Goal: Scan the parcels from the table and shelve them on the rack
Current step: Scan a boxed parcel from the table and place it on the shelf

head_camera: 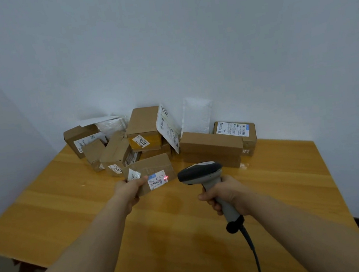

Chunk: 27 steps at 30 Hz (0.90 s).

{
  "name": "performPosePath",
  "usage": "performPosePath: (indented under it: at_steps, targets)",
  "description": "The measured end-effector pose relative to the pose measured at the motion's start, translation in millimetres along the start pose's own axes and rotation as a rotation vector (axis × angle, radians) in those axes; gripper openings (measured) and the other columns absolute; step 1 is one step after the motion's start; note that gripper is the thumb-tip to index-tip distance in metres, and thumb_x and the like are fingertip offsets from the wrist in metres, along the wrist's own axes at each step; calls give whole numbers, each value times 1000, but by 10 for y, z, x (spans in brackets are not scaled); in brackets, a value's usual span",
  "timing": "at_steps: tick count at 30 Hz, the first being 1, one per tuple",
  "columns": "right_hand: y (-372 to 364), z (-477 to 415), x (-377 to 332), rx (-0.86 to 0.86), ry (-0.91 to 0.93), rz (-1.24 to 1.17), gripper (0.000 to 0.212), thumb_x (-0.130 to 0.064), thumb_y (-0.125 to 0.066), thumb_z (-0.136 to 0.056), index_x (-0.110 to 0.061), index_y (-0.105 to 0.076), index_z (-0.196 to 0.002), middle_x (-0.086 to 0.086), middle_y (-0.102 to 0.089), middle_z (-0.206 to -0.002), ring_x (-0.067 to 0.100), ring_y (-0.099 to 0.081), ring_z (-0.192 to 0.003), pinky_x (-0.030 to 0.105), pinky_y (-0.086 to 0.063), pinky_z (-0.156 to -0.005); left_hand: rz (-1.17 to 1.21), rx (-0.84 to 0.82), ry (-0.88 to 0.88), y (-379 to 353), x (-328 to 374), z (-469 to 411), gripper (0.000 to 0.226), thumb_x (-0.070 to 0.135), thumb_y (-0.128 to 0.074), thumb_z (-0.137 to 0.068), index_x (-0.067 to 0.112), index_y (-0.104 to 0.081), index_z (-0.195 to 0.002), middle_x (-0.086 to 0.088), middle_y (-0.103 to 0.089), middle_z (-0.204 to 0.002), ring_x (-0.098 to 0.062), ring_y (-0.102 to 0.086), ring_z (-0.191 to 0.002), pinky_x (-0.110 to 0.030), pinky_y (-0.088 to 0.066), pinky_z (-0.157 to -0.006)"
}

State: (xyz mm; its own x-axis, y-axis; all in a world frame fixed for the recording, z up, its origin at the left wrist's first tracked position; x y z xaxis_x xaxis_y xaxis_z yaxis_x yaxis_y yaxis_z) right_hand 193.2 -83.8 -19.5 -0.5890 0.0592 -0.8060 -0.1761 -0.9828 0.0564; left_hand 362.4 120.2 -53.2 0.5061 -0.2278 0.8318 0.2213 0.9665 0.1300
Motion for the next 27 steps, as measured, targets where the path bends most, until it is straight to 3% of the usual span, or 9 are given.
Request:
performPosePath:
  at_steps: [27]
  targets:
    - [-262,-98,-88,35,-28,40,22,-6,-73,-78,-9,-56,-65,3,-52,-48,15,-45,-39,25,-42,-46,11,-17,24,234,-18,-221,40,17,-73,-83,4,-55,-117,-13,-68,-110,-21,-61,-93,-35,-43,-80]
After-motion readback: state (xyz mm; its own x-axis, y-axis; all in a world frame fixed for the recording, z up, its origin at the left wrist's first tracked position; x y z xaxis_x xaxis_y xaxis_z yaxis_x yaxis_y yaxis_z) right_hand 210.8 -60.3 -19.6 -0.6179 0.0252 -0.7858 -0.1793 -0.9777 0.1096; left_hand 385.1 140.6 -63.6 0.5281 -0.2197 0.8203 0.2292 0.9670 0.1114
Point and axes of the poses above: each hand's wrist, its own z-axis away from the middle knuckle, its own y-axis out of the back of the hand, x = y × z, the point moved 2 cm from there along -z, towards the middle knuckle
